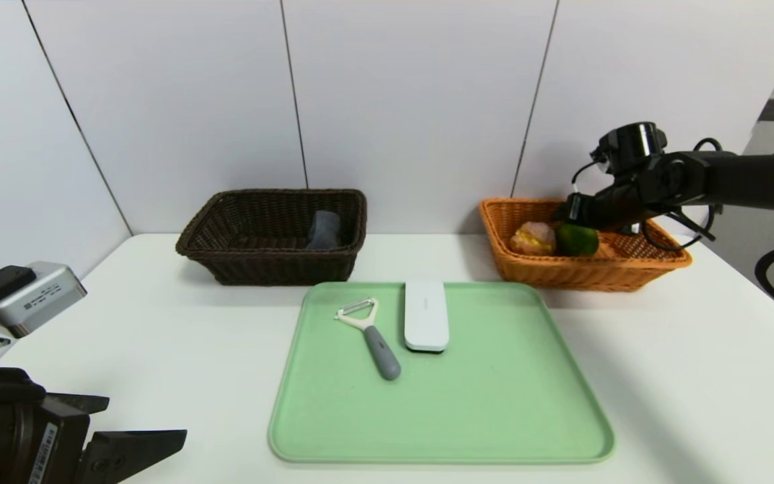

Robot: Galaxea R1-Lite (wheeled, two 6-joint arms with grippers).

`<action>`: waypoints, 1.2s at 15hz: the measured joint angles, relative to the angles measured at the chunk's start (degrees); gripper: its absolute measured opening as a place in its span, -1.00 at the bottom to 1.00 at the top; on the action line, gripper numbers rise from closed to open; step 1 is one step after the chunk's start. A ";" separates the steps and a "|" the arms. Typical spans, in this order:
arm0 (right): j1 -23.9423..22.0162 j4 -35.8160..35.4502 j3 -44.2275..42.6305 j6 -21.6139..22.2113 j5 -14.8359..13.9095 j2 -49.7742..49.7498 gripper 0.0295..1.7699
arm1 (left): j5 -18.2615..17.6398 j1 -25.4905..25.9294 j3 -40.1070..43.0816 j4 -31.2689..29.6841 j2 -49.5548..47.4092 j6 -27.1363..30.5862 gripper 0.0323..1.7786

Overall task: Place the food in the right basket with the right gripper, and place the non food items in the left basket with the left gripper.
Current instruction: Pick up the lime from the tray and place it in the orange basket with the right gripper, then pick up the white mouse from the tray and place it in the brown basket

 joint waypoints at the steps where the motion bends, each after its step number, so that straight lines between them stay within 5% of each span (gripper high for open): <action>1: 0.30 -0.04 0.00 -0.11 0.02 -1.40 0.72 | -0.02 0.00 -0.04 -0.01 -0.05 0.00 0.90; 6: 3.21 2.86 0.00 -0.48 0.00 -14.54 0.82 | -0.26 -0.02 -2.07 -1.74 0.63 -1.45 0.90; 11: 5.92 26.59 3.78 0.44 1.73 -32.49 0.87 | -0.24 -0.68 -14.23 -1.80 6.75 -7.00 0.90; 13: 6.31 33.45 11.61 1.68 3.15 -40.35 0.89 | 0.72 -1.89 -21.70 1.34 11.01 -9.56 0.90; 18: 6.51 36.22 34.66 2.56 3.28 -58.95 0.91 | 7.52 -7.49 -47.14 16.62 27.62 -20.22 0.90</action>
